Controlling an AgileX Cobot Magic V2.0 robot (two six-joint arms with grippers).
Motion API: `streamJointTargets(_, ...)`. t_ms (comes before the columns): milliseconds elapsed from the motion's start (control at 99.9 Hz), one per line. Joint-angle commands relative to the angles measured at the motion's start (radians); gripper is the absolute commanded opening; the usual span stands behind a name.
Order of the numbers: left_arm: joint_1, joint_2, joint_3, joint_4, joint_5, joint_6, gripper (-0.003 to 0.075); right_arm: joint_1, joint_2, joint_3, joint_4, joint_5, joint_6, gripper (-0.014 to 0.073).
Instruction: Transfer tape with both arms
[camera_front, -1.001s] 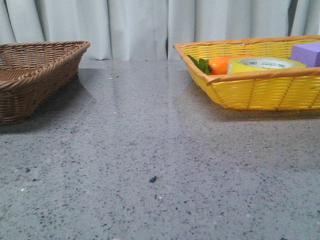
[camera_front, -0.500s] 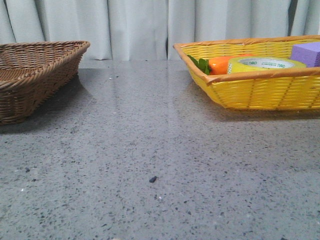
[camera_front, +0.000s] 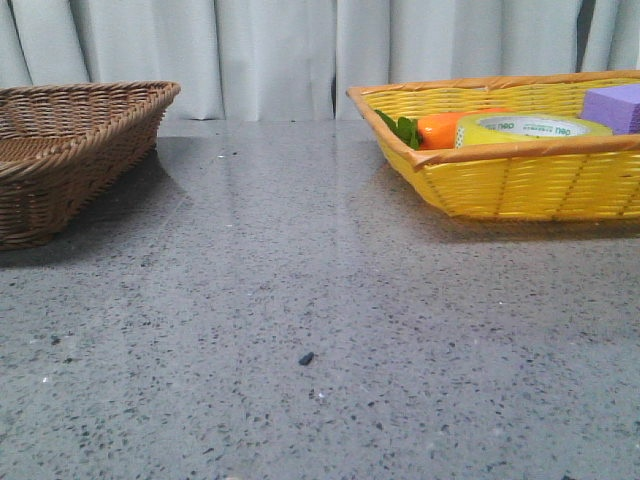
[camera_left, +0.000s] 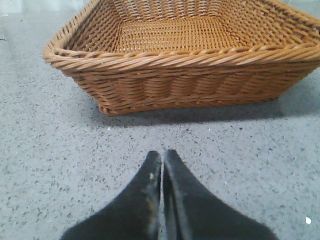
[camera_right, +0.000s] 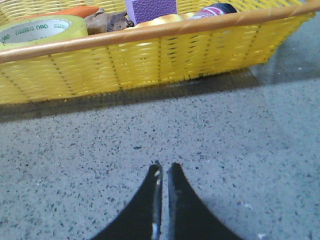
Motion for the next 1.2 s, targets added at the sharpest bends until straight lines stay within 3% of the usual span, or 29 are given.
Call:
streamJointTargets(0, 0.001, -0.029, 0.010, -0.015, -0.119, -0.010, -0.0021, -0.004, -0.018, 0.021, -0.013, -0.128, -0.005, -0.0074)
streamJointTargets(390, 0.001, -0.029, 0.010, -0.015, -0.198, -0.010, -0.0021, -0.004, -0.018, 0.021, -0.013, -0.217, -0.005, -0.0074)
streamJointTargets(580, 0.001, -0.029, 0.010, -0.015, -0.322, -0.010, -0.0021, -0.004, -0.018, 0.021, -0.013, -0.347, -0.005, -0.0074)
streamJointTargets(750, 0.001, -0.029, 0.005, -0.015, -0.412, -0.010, -0.0021, -0.004, -0.018, -0.003, -0.013, -0.354, -0.005, -0.0074)
streamJointTargets(871, 0.001, -0.029, -0.020, -0.015, -0.408, -0.010, -0.0021, -0.004, -0.008, -0.062, -0.013, -0.309, -0.005, -0.0074)
streamJointTargets(1051, 0.001, 0.000, -0.112, -0.015, -0.402, -0.010, -0.0021, -0.004, 0.099, -0.223, -0.013, -0.098, -0.005, -0.0074)
streamJointTargets(1191, 0.001, 0.079, -0.215, -0.015, -0.314, -0.010, -0.0021, -0.004, 0.257, -0.360, -0.008, 0.047, -0.005, -0.0061)
